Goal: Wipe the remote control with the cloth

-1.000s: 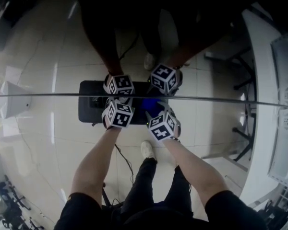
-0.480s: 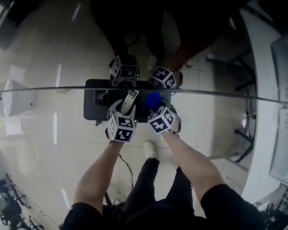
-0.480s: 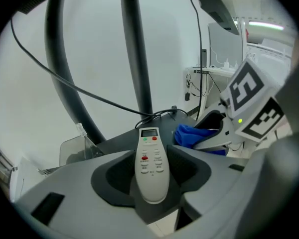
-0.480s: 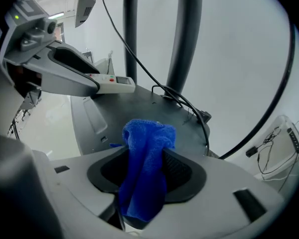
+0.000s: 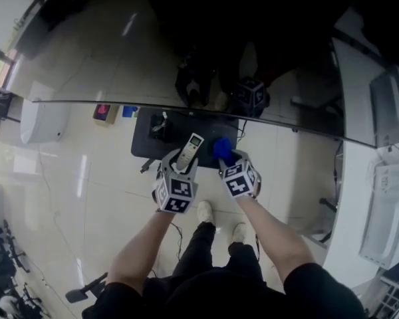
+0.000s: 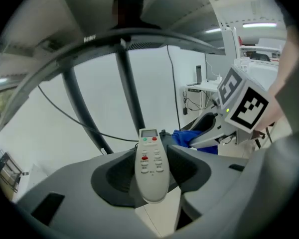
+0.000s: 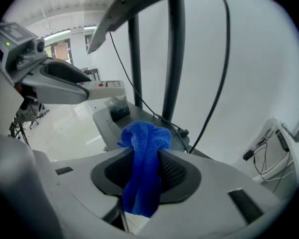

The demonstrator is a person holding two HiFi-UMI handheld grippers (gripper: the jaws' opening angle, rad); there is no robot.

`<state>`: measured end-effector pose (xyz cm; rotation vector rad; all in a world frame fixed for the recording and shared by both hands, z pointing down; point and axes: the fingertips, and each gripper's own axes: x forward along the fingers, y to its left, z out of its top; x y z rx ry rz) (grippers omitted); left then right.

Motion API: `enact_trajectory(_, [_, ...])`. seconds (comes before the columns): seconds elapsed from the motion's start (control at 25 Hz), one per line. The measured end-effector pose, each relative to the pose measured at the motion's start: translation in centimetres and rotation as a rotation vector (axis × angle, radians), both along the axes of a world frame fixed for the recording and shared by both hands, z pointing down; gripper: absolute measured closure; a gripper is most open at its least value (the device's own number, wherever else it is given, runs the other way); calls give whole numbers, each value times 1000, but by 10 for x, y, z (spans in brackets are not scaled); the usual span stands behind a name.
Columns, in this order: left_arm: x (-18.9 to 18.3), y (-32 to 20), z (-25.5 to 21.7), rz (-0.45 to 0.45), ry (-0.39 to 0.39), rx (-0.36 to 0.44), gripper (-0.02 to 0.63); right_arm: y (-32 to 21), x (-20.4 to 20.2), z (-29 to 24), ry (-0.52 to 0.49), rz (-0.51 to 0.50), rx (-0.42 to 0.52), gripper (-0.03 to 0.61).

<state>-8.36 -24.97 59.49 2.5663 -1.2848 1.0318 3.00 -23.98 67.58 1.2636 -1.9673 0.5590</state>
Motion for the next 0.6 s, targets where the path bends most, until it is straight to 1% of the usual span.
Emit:
enact_trajectory(0.16, [17, 45, -50, 4, -8, 72, 410, 47, 9, -79, -71, -73, 101, 436])
enact_trajectory(0.32, [41, 97, -88, 10, -23, 129, 410, 101, 26, -152, -140, -139, 194, 436])
enact_trajectory(0.44, [58, 136, -111, 16, -33, 161, 410, 139, 36, -195, -174, -208, 249, 436])
enact_trajectory(0.6, [79, 181, -129, 44, -73, 197, 410, 179, 39, -236, -222, -305, 294, 436])
